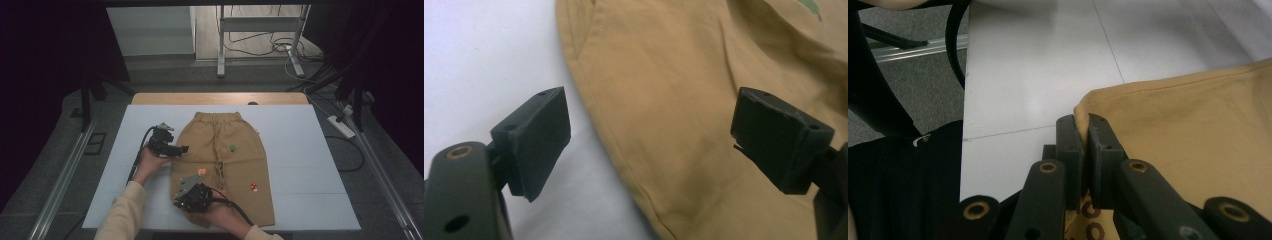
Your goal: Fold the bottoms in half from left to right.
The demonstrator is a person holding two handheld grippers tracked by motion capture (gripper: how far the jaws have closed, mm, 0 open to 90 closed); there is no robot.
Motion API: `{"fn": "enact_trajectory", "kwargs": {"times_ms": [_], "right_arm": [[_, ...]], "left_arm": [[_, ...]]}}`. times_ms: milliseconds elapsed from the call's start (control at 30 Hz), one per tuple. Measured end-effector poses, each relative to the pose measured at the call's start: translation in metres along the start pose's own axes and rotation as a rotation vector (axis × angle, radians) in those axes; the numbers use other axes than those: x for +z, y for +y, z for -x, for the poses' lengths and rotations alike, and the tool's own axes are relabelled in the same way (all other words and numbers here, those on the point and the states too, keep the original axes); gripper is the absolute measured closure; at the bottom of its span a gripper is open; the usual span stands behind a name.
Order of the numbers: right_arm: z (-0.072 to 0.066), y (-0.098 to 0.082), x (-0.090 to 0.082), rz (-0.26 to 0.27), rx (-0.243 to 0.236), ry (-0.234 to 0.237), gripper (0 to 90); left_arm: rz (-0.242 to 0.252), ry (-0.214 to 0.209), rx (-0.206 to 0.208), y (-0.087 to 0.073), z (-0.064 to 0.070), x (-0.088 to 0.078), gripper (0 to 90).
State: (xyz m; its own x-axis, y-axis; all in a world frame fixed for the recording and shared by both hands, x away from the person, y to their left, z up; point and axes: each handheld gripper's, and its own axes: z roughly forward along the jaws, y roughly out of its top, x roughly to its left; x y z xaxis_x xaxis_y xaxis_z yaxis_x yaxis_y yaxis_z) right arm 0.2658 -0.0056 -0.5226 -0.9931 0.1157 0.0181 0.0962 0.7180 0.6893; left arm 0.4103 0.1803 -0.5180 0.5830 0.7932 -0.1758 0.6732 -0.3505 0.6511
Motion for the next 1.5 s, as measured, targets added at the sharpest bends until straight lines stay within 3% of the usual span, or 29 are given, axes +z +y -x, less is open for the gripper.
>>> {"fn": "enact_trajectory", "kwargs": {"times_ms": [367,800,1067,1233,1333,1500], "right_arm": [[0.000,0.000,0.000,-0.001,0.000,0.000,84.8],[0.000,0.000,0.000,0.001,0.001,0.001,84.8],[-0.001,-0.001,-0.001,-0.004,0.002,0.002,84.8],[-0.001,-0.001,-0.001,-0.001,0.003,0.003,84.8],[-0.001,-0.001,-0.001,-0.001,0.003,0.004,84.8],[-0.001,-0.001,0.000,-0.001,0.002,0.003,84.8]], "left_arm": [[-0.031,0.020,-0.009,-0.003,-0.008,0.005,15.6],[-0.070,0.010,-0.016,-0.007,-0.010,0.014,17.4],[-0.066,0.024,-0.011,-0.008,-0.008,0.015,19.7],[-0.064,0.012,0.007,-0.008,-0.005,0.014,32.4],[-0.069,0.043,0.022,-0.008,-0.001,0.015,42.2],[-0.059,0.038,0.012,-0.009,-0.002,0.013,59.1]]}}
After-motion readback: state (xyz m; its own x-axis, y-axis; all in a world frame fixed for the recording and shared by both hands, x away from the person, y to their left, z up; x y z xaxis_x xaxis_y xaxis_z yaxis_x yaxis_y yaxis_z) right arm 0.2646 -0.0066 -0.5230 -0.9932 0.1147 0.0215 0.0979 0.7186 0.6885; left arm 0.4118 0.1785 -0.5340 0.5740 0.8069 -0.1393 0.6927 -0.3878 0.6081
